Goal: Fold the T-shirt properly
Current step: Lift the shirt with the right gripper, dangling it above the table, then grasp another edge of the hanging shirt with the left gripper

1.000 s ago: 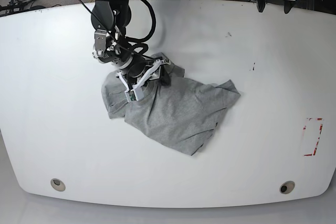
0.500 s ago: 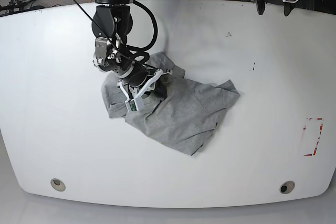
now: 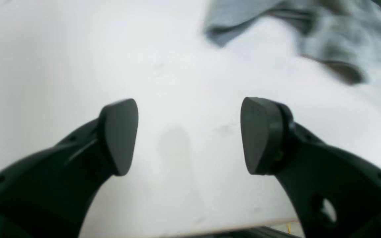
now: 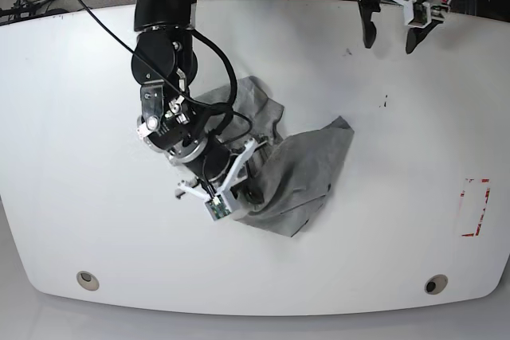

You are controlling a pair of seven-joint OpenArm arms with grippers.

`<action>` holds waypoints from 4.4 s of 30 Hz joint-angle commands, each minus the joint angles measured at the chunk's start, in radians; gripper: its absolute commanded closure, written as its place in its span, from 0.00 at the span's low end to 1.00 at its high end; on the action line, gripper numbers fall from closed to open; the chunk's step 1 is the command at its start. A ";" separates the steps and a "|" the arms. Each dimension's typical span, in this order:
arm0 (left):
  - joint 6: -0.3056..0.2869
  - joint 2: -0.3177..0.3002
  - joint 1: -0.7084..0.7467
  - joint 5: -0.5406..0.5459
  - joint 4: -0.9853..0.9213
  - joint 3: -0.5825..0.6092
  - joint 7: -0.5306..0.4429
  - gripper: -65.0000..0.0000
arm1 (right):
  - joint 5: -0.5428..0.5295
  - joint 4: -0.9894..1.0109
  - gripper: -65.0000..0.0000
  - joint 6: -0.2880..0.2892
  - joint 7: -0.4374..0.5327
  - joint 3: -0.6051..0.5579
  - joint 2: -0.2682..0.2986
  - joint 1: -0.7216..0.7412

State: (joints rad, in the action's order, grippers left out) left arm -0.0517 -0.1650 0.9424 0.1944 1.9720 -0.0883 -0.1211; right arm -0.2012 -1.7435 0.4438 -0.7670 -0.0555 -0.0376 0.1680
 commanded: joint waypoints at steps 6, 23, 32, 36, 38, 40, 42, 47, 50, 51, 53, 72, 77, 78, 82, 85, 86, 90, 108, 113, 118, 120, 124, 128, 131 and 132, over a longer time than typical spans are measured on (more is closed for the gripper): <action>-0.006 -0.020 -0.125 -0.069 -0.003 0.127 -0.024 0.31 | 0.059 -0.126 1.00 0.011 0.036 -0.079 0.074 0.153; -0.006 0.066 -0.540 -0.068 -0.152 0.371 0.380 0.31 | 0.061 -0.203 1.00 0.016 0.033 -0.079 0.216 0.384; -0.006 0.086 -0.638 -0.068 -0.280 0.419 0.378 0.31 | 0.059 -0.203 1.00 0.016 0.033 -0.077 0.296 0.525; -0.006 0.092 -0.675 -0.068 -0.320 0.420 0.378 0.31 | 0.059 -0.201 1.00 0.016 0.031 -0.077 0.321 0.592; -0.006 0.092 -0.690 -0.068 -0.348 0.427 0.378 0.31 | 0.059 -0.201 1.00 0.016 0.031 -0.077 0.324 0.623; -0.006 0.094 -0.702 -0.065 -0.377 0.436 0.377 0.31 | 0.061 -0.201 1.00 0.016 0.031 -0.077 0.324 0.651; -0.006 0.107 -0.736 -0.063 -0.402 0.457 0.377 0.31 | 0.061 -0.198 1.00 0.017 0.031 -0.077 0.324 0.674; -0.006 0.149 -0.770 -0.060 -0.458 0.474 0.377 0.31 | 0.061 -0.195 1.00 0.017 0.031 -0.077 0.324 0.697; -0.006 0.176 -0.804 -0.060 -0.477 0.476 0.378 0.31 | 0.061 -0.194 1.00 0.017 0.031 -0.077 0.324 0.700; -0.006 0.186 -0.810 -0.060 -0.480 0.476 0.380 0.31 | 0.061 -0.194 1.00 0.017 0.031 -0.077 0.324 0.700; -0.006 0.207 -0.817 -0.065 -0.501 0.483 0.381 0.31 | 0.061 -0.191 1.00 0.017 0.031 -0.077 0.324 0.700; 0.149 0.301 -0.946 -0.063 -0.667 0.651 0.375 0.31 | 0.061 -0.152 1.00 0.019 0.031 -0.077 0.324 0.667; 0.146 0.322 -0.974 -0.062 -0.732 0.675 0.375 0.31 | 0.061 -0.152 1.00 0.019 0.031 -0.077 0.324 0.657; 0.146 0.322 -0.978 -0.060 -0.732 0.692 0.375 0.31 | 0.061 -0.152 1.00 0.019 0.031 -0.077 0.324 0.657; 0.148 0.322 -0.985 -0.059 -0.732 0.752 0.375 0.31 | 0.061 -0.151 1.00 0.019 0.031 -0.077 0.324 0.655; 0.149 0.322 -0.985 -0.059 -0.719 0.781 0.375 0.31 | 0.061 -0.149 1.00 0.019 0.031 -0.077 0.324 0.654; 0.151 0.322 -0.985 -0.059 -0.715 0.787 0.375 0.31 | 0.061 -0.149 1.00 0.019 0.031 -0.077 0.324 0.654; 0.152 0.322 -0.985 -0.059 -0.710 0.792 0.375 0.31 | 0.061 -0.151 1.00 0.019 0.031 -0.077 0.324 0.641; 0.244 0.238 -0.978 -0.057 -0.753 0.571 0.386 0.30 | 0.055 -0.154 1.00 0.020 0.031 -0.077 0.344 0.620; 0.243 0.149 -0.936 -0.056 -0.603 0.522 0.472 0.30 | 0.055 -0.154 1.00 0.020 0.031 -0.077 0.342 0.618; 0.243 0.071 -0.900 0.000 -0.458 0.520 0.507 0.30 | 0.055 -0.154 1.00 0.020 0.031 -0.077 0.339 0.608; 0.243 0.051 -0.899 0.024 -0.429 0.520 0.518 0.30 | 0.055 -0.154 1.00 0.020 0.031 -0.077 0.333 0.605; 0.243 0.018 -0.883 0.050 -0.385 0.522 0.518 0.30 | 0.055 -0.154 1.00 0.020 0.031 -0.077 0.322 0.601; 0.241 0.015 -0.871 0.055 -0.342 0.522 0.518 0.30 | 0.055 -0.154 1.00 0.020 0.031 -0.077 0.322 0.585; 0.241 0.017 -0.870 0.055 -0.337 0.551 0.518 0.30 | 0.055 -0.154 1.00 0.020 0.031 -0.077 0.322 0.583; 0.241 0.017 -0.870 0.055 -0.339 0.563 0.518 0.30 | 0.055 -0.154 1.00 0.020 0.031 -0.077 0.322 0.583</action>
State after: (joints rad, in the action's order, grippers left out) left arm 0.1940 -0.1535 0.0875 0.2489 1.6085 0.4458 0.4229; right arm -0.1417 -1.8839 0.4732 -0.7643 -0.1387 0.2798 0.7147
